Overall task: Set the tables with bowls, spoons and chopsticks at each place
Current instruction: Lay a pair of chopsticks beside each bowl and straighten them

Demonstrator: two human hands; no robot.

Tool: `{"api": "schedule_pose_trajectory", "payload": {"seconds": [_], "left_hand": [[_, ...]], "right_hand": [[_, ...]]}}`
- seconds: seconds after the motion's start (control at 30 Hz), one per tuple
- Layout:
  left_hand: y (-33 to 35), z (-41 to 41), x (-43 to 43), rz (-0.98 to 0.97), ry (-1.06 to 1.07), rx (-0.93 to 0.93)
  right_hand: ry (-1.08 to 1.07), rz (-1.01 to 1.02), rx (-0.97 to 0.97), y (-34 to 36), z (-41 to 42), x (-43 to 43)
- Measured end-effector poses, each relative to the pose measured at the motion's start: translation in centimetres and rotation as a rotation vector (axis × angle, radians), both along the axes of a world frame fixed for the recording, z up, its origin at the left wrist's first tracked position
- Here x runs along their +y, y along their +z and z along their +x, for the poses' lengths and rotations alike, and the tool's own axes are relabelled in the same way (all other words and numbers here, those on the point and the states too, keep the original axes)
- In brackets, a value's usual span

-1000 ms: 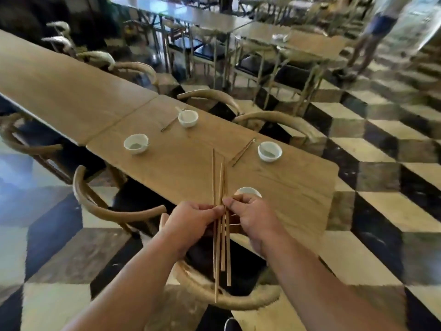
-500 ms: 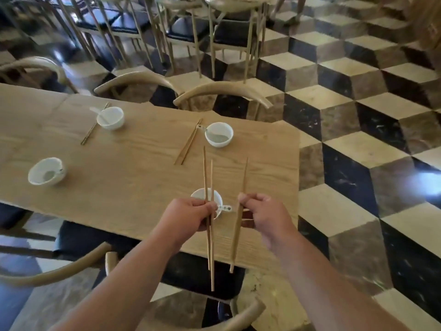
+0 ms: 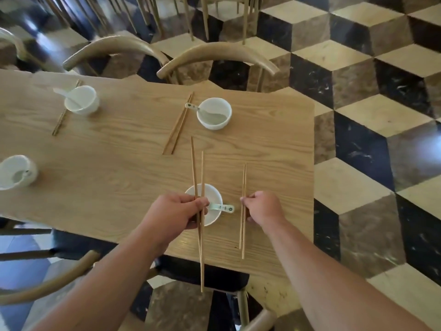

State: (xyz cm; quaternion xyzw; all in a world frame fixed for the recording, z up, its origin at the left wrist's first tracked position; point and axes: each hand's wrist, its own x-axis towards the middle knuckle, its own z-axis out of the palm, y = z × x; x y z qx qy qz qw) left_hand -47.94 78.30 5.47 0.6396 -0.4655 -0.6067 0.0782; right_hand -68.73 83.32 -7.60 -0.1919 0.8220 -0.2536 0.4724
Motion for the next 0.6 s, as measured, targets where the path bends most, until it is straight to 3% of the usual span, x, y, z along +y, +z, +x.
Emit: {"api": "schedule_pose_trajectory", "payload": {"seconds": [0.07, 0.13, 0.23, 0.33, 0.43, 0.6], "left_hand": [[0.0, 0.3, -0.6, 0.004, -0.002, 0.007], [0.3, 0.7, -1.4, 0.015, 0.012, 0.025], [1.1, 1.6, -3.0, 0.025, 0.045, 0.066], [1.5, 3.1, -5.2, 0.02, 0.069, 0.102], [1.9, 5.6, -7.6, -0.019, 0.055, 0.122], [2.6, 12.9, -11.7, -0.069, 0.048, 0.144]], "right_hand": [[0.017, 0.019, 0.026, 0.2, -0.3, -0.1], [0.077, 0.027, 0.185, 1.8, -0.7, 0.0], [0.008, -0.119, 0.309, 5.8, -0.1, -0.1], [0.062, -0.264, 0.073, 10.7, 3.7, -1.7], [0.219, -0.213, -0.283, 14.0, 9.8, -3.9], [0.252, -0.22, -0.287, 14.6, 20.6, -7.7]]}}
